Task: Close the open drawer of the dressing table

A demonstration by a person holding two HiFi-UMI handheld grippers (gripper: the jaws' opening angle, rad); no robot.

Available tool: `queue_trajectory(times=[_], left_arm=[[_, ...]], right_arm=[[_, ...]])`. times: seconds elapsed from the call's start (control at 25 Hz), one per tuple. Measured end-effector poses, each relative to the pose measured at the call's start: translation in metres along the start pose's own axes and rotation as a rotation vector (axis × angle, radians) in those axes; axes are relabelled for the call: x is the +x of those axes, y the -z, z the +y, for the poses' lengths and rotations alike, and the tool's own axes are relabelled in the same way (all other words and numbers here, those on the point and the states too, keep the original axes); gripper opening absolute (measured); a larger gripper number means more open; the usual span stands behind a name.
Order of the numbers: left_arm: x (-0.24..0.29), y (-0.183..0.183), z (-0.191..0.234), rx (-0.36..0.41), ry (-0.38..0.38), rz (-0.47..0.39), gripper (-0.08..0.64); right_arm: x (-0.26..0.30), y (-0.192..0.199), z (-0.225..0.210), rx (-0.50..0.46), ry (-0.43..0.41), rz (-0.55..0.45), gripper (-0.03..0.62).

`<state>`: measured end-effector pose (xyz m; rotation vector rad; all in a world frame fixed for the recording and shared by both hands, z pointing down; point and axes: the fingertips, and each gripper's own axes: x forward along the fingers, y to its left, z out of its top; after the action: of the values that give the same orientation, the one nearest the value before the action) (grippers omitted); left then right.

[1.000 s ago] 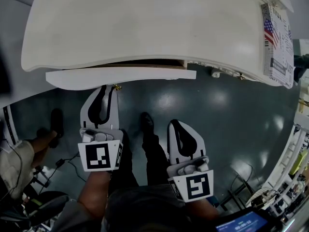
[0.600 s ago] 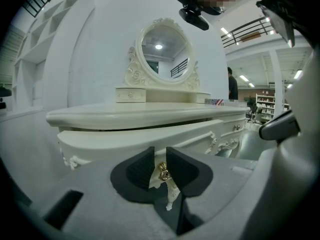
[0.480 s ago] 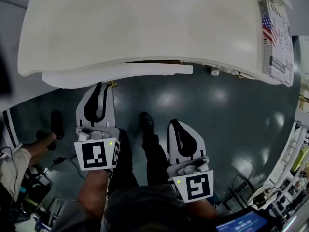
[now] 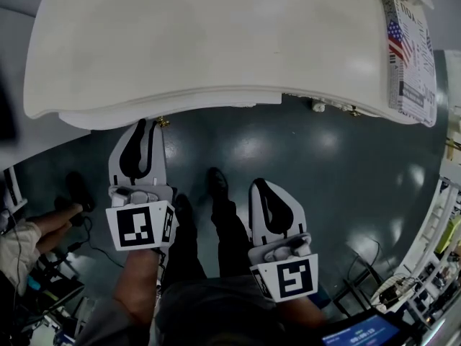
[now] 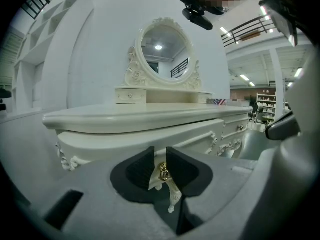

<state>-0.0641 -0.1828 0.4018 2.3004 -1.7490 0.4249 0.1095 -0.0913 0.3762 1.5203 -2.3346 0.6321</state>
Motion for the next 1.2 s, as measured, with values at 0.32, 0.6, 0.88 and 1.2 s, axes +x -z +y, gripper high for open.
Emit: queue_trajectory(times=[0.32,0.6,0.88,1.2], left_arm=[[0.010,-0.003,0.002,0.012,0.002,-0.005,0.086],[0.018,-0.005,0.004,0.022,0.002,-0.012,0.084],[0.026,-0.008,0.006,0.013,-0.005,-0.016,0.086],[0.033,-0.012,0.008,0.020,-0.002,-0.025,0.086]], right_arm=[[0.001,0.000,-0.008,0.004,0.010,0.001,0.015],[0.003,-0.001,-0.012,0.010,0.014,-0.003,0.015],[0.004,-0.003,-0.015,0.012,0.018,-0.008,0.015],[0.003,-0.002,-0.019,0.008,0.027,0.000,0.015]])
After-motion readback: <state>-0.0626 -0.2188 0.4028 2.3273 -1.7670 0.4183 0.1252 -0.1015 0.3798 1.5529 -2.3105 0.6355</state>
